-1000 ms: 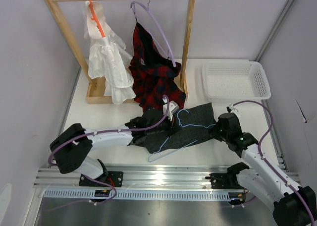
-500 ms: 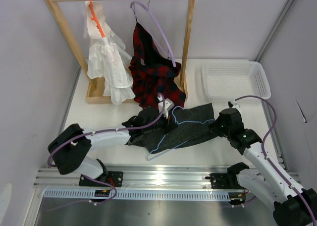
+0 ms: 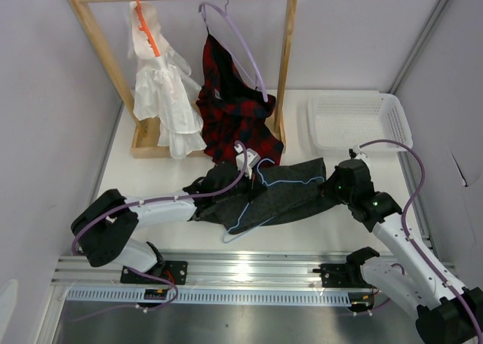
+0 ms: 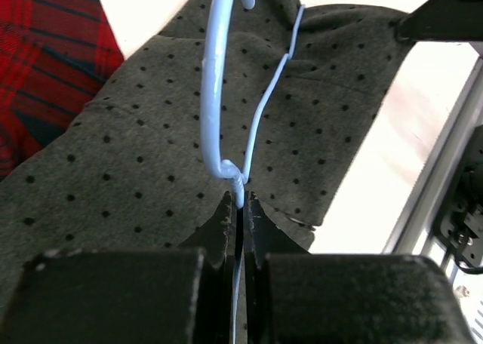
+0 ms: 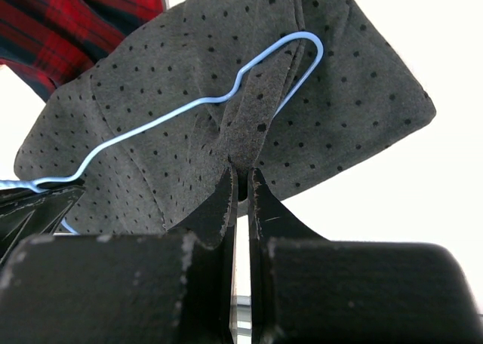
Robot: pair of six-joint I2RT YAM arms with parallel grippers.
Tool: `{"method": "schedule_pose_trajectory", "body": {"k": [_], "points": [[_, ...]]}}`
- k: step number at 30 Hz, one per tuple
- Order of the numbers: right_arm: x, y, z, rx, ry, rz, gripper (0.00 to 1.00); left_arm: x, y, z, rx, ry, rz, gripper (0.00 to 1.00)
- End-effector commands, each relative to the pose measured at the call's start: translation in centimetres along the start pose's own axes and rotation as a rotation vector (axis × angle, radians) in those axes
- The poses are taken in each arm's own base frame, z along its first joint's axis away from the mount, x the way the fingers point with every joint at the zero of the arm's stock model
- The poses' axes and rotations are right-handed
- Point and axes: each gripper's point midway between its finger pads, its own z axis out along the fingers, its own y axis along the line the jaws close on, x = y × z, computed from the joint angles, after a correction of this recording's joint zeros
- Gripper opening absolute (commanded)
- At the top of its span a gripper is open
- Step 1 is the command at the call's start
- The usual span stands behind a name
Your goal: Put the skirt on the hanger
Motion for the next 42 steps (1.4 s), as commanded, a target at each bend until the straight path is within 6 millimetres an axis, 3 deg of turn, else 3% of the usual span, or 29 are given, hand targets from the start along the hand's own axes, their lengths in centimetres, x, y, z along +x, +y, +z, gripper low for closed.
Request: {"method": "schedule_pose_trajectory", "body": {"k": [1, 24, 35, 42], "points": [[-2.3, 1.5, -0.8, -0.033, -0.057, -0.007, 0.0, -1.1, 1.4, -0.4, -0.049, -0.05, 0.042, 0.0], [-3.5, 1.7, -1.2, -0.037, -0.054, -0.01, 0.0, -2.5, 4.4, -0.9, -0.136, -0.1, 0.074, 0.0], [-3.0, 0.9, -1.6, -0.024, -0.048, -0.005, 0.0, -6.7, 2.6, -0.6, -0.089, -0.134, 0.11, 0.0], [-2.7, 0.7, -1.7, -0.028, -0.043, -0.001, 0.0, -8.1, 3.3, -0.5, -0.113, -0.111, 0.132, 0.0]]}}
